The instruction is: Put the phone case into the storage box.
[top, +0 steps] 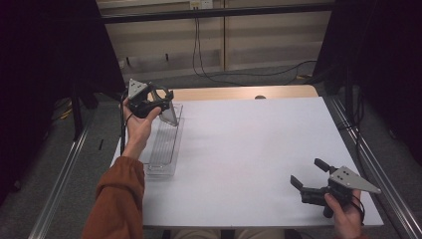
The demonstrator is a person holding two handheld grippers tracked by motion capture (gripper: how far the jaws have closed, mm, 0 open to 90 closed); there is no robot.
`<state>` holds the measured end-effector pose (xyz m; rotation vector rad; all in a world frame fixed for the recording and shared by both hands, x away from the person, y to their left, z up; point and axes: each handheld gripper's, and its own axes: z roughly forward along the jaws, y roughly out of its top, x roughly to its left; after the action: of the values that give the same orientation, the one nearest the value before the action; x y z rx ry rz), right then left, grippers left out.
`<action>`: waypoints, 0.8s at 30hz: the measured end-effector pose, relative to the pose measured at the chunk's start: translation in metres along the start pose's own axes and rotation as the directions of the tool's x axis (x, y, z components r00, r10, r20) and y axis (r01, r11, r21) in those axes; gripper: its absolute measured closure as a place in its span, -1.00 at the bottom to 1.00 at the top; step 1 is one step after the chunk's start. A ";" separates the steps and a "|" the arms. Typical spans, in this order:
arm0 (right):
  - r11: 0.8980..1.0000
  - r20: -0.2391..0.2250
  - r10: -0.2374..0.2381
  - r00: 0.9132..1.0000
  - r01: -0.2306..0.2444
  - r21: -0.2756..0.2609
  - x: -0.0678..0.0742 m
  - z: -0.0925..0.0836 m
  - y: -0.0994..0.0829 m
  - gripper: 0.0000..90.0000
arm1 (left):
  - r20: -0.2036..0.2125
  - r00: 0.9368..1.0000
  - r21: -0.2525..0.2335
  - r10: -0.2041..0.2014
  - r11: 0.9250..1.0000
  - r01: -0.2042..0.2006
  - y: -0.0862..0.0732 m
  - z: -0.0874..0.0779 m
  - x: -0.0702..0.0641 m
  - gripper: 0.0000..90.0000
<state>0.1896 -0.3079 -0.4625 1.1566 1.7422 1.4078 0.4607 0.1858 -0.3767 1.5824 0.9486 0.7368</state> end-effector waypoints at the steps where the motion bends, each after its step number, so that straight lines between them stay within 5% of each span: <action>1: 1.000 0.001 0.003 1.000 -0.003 0.000 0.000 0.000 0.000 -1.00 | -0.001 1.000 0.003 0.005 1.000 -0.005 -0.001 0.001 0.001 -0.72; 24: 1.000 0.001 0.005 1.000 -0.005 0.002 -0.001 0.001 -0.001 -1.00 | -0.061 0.998 0.017 -0.011 1.000 0.012 -0.016 0.033 0.012 -0.73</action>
<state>0.1904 -0.3084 -0.4635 1.1638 1.7417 1.4085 0.4917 0.1813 -0.3997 1.5758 1.0107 0.7742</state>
